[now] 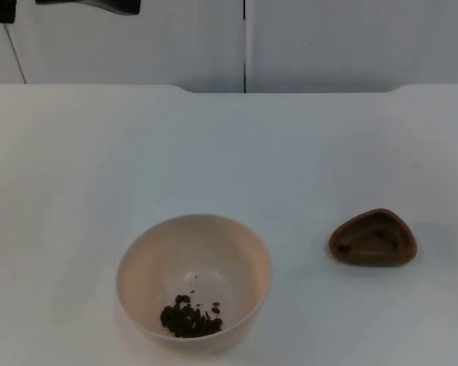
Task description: Pick up the bowl with the left hand and pour the coffee beans from the cup into the bowl with the right hand.
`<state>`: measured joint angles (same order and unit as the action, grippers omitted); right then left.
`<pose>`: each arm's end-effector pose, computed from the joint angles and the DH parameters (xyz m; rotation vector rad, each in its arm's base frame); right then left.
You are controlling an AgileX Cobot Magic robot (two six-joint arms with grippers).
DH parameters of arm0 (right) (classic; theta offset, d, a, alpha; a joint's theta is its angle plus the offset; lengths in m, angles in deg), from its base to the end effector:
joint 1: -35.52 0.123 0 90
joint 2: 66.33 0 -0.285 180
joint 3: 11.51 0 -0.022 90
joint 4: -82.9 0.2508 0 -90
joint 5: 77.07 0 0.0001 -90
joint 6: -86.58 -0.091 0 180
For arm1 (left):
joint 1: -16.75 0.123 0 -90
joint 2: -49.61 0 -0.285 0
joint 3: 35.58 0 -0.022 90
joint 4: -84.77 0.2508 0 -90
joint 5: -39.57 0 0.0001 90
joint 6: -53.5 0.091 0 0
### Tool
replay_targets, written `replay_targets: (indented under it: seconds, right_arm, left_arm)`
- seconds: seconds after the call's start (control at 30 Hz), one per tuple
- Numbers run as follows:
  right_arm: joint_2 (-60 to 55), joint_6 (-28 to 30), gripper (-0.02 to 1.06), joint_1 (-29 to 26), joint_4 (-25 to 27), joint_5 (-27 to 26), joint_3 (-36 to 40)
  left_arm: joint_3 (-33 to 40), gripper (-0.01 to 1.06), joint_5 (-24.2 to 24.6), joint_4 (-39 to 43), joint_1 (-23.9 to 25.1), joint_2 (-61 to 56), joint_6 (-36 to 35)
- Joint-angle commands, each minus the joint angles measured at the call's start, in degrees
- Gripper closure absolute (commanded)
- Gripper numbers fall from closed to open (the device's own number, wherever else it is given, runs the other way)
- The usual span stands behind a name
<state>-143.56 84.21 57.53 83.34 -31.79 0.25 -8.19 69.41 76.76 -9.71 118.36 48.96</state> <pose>0.2339 0.0951 0.3638 -0.3979 2.3201 0.2185 0.1960 -0.1046 0.3306 0.3294 2.2043 -0.4445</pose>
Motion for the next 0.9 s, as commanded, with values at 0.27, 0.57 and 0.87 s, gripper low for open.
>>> replay_targets:
  seconds: [0.27, 0.57, 0.87]
  right_arm:
    - [12.6, 0.5, 0.31, 0.0, 0.3, -0.5, 7.5]
    - [28.1, 0.5, 0.31, 0.0, 0.0, -1.6, 20.4]
    - [43.0, 0.5, 0.31, 0.0, -0.1, -0.1, 27.3]
  left_arm:
    - [-0.2, 0.02, 5.9, 0.2, -0.3, -9.5, 1.2]
    - [1.8, 0.02, 10.5, 0.1, -0.3, -19.5, 3.2]
    - [8.6, 0.02, 11.8, 0.1, -0.3, -27.8, 3.8]
